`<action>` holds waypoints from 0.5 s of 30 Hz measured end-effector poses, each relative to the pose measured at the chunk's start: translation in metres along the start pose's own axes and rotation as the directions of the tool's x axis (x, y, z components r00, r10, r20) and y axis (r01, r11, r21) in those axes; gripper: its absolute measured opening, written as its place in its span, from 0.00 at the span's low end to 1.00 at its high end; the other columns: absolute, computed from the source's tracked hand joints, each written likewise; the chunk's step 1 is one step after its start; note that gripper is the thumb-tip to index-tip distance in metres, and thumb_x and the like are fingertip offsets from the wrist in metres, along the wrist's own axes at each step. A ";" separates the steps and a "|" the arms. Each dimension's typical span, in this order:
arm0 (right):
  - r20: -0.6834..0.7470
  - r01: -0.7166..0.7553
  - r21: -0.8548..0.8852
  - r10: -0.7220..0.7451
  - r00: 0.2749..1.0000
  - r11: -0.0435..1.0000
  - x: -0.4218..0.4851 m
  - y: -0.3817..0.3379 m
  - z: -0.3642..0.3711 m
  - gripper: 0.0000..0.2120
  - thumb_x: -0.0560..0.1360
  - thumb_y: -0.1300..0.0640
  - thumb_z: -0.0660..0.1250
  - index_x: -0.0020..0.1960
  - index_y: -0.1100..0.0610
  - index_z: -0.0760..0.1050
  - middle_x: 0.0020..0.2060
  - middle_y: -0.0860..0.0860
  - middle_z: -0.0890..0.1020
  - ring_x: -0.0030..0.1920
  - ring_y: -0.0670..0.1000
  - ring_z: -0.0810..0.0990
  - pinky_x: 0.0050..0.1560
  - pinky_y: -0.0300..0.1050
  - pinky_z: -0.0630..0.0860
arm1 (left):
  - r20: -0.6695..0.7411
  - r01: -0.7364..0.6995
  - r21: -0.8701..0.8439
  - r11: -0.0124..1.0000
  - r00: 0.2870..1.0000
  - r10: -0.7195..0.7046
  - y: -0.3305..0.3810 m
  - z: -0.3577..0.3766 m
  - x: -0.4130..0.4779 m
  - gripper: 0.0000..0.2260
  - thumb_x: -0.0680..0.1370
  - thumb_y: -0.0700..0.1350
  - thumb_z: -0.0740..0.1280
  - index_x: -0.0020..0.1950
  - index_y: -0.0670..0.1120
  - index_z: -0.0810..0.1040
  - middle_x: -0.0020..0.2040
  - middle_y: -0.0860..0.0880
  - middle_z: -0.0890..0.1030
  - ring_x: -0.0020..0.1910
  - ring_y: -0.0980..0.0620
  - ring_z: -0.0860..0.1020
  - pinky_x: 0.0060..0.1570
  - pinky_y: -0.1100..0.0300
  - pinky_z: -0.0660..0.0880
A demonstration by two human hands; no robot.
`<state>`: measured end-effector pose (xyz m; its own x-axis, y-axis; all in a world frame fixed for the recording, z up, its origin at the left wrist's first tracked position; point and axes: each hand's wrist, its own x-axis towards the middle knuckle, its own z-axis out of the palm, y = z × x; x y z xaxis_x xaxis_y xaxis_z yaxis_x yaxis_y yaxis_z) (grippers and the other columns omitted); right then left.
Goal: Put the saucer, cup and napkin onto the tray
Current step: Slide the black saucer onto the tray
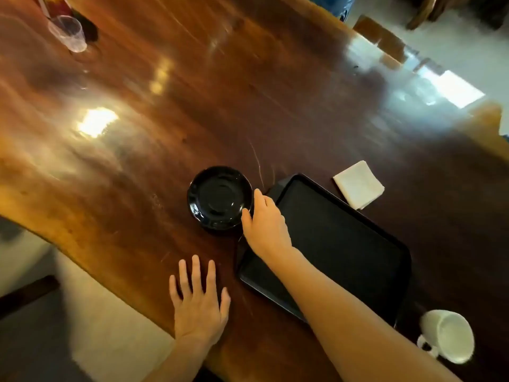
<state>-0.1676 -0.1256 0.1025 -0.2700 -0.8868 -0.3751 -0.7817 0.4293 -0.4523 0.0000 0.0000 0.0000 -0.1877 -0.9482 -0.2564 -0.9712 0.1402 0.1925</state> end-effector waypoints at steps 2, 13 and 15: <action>0.027 -0.051 0.034 0.050 0.998 0.998 0.015 0.001 0.001 0.30 0.82 0.50 0.61 0.79 0.57 0.56 0.71 0.57 0.71 0.62 0.59 0.78 0.59 0.56 0.77 | 0.021 0.016 -0.008 1.000 1.000 -0.016 0.002 -0.002 0.002 0.30 0.76 0.60 0.58 0.73 0.45 0.76 0.77 0.37 0.67 0.78 0.33 0.60 0.77 0.39 0.44; 0.228 -0.290 0.142 0.254 0.940 0.946 0.062 0.001 0.006 0.09 0.79 0.62 0.65 0.58 0.62 0.70 0.48 0.59 0.78 0.47 0.61 0.84 0.47 0.57 0.83 | -0.055 -0.026 0.068 0.997 0.998 0.030 -0.003 0.020 -0.002 0.30 0.77 0.60 0.60 0.75 0.47 0.72 0.79 0.38 0.64 0.81 0.34 0.57 0.79 0.38 0.45; 0.295 -0.307 0.170 0.249 0.923 0.937 0.062 0.000 0.005 0.03 0.80 0.61 0.62 0.49 0.60 0.72 0.43 0.59 0.79 0.43 0.59 0.82 0.40 0.51 0.83 | -0.061 -0.030 0.060 0.998 0.998 0.033 -0.005 0.020 -0.002 0.30 0.77 0.61 0.60 0.76 0.47 0.71 0.80 0.39 0.63 0.81 0.34 0.56 0.79 0.38 0.45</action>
<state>-0.1819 -0.1794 0.0753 -0.2779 -0.6609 -0.6972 -0.5540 0.7031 -0.4457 0.0018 0.0071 -0.0196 -0.2105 -0.9586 -0.1916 -0.9723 0.1851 0.1425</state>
